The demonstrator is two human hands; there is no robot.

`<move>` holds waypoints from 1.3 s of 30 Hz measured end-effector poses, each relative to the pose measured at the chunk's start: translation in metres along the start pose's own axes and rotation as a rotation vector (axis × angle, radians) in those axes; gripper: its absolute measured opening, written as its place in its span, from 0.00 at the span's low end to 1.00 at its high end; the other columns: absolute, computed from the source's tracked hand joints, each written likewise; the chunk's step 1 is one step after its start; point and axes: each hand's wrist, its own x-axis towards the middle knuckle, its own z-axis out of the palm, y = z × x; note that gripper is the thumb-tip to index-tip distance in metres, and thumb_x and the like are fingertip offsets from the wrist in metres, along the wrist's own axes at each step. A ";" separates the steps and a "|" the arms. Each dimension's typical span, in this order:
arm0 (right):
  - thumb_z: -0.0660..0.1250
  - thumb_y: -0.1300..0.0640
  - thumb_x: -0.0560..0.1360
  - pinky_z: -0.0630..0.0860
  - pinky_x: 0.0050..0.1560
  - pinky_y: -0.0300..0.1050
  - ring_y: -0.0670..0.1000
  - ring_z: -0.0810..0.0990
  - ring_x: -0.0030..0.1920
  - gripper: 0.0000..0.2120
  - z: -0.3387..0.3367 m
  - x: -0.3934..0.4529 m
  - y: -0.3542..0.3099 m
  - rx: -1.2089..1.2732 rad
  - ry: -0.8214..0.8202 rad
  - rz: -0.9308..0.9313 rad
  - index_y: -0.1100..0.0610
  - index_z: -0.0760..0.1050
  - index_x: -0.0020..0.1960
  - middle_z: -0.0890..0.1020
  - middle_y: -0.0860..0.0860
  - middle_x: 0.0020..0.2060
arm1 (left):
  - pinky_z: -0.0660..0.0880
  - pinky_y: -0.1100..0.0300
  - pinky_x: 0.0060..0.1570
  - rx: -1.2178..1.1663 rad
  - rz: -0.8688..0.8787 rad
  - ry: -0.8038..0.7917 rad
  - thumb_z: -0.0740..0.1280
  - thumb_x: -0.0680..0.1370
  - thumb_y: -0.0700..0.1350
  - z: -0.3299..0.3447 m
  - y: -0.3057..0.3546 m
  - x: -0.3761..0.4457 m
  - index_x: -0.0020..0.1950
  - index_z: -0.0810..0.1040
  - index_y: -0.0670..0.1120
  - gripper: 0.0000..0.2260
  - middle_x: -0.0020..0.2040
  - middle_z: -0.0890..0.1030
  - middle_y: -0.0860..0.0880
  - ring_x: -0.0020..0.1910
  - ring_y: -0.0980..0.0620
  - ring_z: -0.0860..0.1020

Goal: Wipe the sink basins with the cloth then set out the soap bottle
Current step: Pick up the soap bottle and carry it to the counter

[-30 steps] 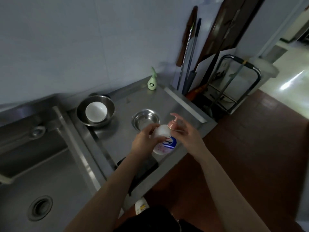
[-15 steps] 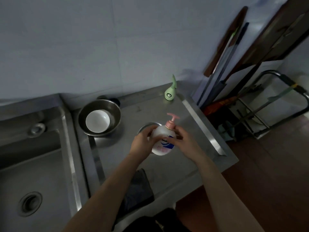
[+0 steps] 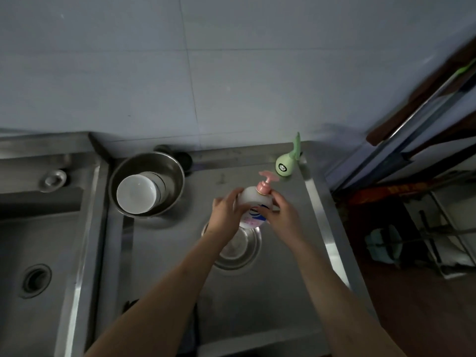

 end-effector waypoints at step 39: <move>0.78 0.59 0.69 0.80 0.61 0.54 0.53 0.81 0.59 0.30 0.023 0.207 0.070 -0.053 0.018 -0.019 0.56 0.72 0.69 0.80 0.52 0.61 | 0.74 0.53 0.52 0.075 -0.105 0.071 0.66 0.79 0.40 0.054 -0.020 0.198 0.71 0.68 0.52 0.21 0.60 0.81 0.44 0.56 0.42 0.79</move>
